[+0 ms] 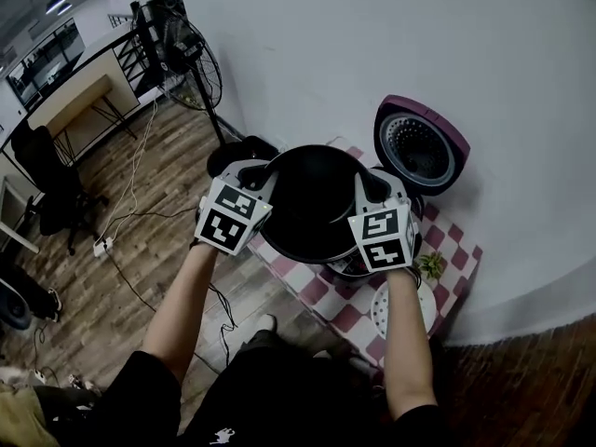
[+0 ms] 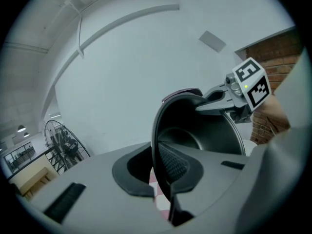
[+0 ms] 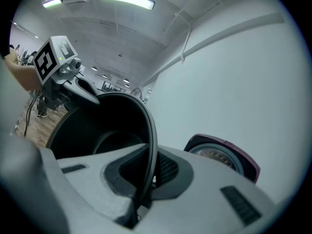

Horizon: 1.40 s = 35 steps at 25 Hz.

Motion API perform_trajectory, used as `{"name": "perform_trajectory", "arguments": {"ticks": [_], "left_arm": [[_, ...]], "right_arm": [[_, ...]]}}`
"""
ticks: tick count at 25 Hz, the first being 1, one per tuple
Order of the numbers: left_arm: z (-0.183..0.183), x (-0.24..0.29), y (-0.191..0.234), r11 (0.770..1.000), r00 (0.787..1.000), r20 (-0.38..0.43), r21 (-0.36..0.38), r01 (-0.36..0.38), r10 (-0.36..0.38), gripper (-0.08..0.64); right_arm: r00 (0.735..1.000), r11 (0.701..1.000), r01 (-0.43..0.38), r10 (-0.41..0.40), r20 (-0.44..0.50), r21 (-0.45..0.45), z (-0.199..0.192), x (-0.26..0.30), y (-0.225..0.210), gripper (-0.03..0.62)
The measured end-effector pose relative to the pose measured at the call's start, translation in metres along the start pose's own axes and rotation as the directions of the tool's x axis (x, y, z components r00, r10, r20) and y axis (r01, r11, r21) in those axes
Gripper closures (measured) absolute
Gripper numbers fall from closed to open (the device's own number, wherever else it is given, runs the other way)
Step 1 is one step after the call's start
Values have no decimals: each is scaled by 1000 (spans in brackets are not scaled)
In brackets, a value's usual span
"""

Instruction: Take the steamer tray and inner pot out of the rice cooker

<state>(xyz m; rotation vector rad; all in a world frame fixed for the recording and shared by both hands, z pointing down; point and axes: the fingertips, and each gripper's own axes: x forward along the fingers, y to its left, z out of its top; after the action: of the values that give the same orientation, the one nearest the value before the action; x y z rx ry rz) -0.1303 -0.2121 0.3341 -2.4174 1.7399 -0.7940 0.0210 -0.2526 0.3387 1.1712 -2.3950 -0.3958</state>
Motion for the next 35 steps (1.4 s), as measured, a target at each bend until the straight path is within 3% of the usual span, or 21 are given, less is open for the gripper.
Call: {"name": "perform_trajectory", "arguments": {"ticks": [9, 22, 27, 35], "left_arm": [[-47, 5, 73, 999, 1000, -11, -49, 4, -4, 540], [-140, 49, 131, 981, 999, -48, -192, 12, -21, 540], [-152, 47, 139, 963, 997, -82, -266, -35, 14, 538], [-184, 52, 136, 905, 976, -194, -390, -171, 101, 538]], "right_arm": [[999, 999, -38, 37, -36, -26, 29, 68, 48, 588], [979, 987, -142, 128, -158, -75, 12, 168, 104, 588], [955, 963, -253, 233, -186, -92, 15, 191, 114, 588], [888, 888, -439, 405, -216, -139, 1, 228, 132, 586]]}}
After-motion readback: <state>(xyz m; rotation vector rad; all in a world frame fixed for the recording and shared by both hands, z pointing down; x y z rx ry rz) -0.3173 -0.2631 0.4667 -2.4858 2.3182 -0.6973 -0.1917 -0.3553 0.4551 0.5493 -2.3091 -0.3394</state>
